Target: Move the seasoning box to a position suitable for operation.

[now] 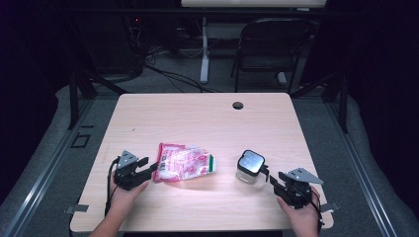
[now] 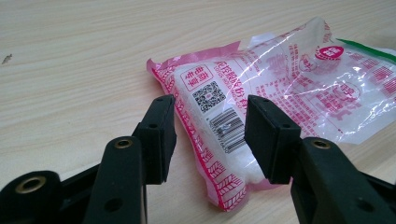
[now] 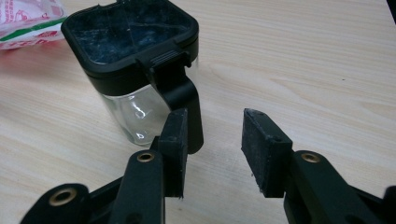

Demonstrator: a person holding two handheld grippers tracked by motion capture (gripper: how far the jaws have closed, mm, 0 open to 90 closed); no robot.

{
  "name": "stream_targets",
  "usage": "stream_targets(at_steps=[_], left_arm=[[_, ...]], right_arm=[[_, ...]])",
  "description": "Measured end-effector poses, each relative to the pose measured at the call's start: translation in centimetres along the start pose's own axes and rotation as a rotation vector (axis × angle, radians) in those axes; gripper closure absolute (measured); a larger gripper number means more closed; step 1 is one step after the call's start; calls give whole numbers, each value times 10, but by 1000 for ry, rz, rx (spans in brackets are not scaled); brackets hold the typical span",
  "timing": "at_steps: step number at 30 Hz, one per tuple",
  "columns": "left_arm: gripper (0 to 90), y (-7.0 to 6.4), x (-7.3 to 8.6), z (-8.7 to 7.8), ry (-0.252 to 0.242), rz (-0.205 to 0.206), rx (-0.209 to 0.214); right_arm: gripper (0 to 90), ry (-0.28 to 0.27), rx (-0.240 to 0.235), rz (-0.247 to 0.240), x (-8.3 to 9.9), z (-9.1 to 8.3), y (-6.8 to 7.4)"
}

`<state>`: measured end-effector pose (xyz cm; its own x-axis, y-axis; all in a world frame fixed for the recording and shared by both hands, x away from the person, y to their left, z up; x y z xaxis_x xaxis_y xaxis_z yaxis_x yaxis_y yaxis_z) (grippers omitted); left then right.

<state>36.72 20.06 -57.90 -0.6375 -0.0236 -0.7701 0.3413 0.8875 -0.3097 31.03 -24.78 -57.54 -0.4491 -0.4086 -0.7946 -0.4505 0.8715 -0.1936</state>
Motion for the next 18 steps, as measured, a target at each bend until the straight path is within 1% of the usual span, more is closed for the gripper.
stream_targets(at_steps=[3, 7, 8, 10, 15, 16, 17, 18], left_arm=[[532, -1, 0, 0, 0, -4, 3], [532, -1, 0, 0, 2, -1, 5], [533, -1, 0, 0, 1, -2, 7], [533, -1, 0, -1, 2, -2, 6], [536, 0, 1, -2, 12, 1, 5], [538, 0, 2, -3, 15, 2, 5], [538, 0, 2, -2, 4, 1, 6], [543, 0, 2, -3, 5, 1, 6]], right_arm=[[615, 3, -4, -12, 0, 0, 3], [628, -1, -15, -13, -1, 0, 6], [635, 5, -17, -22, -2, 0, 7], [635, 12, -15, -25, -1, 1, 8], [635, 18, -20, -29, -1, 4, 10], [635, 19, -29, -33, -2, 7, 11], [635, 19, -29, -33, -2, 7, 11], [635, 26, -32, -33, -2, 9, 11]])
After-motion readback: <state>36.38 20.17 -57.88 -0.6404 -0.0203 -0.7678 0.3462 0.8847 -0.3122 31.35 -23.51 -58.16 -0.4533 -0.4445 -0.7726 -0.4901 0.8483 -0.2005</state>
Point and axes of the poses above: each handheld gripper's, and its own axes: z roughly forward along the jaws, x roughly out of its underside, y roughly to its left, the point moved 6 cm from there along z, roughly forward along the jaws, and after that the axes turned 15 degrees about -z, right-handed, at the moved point
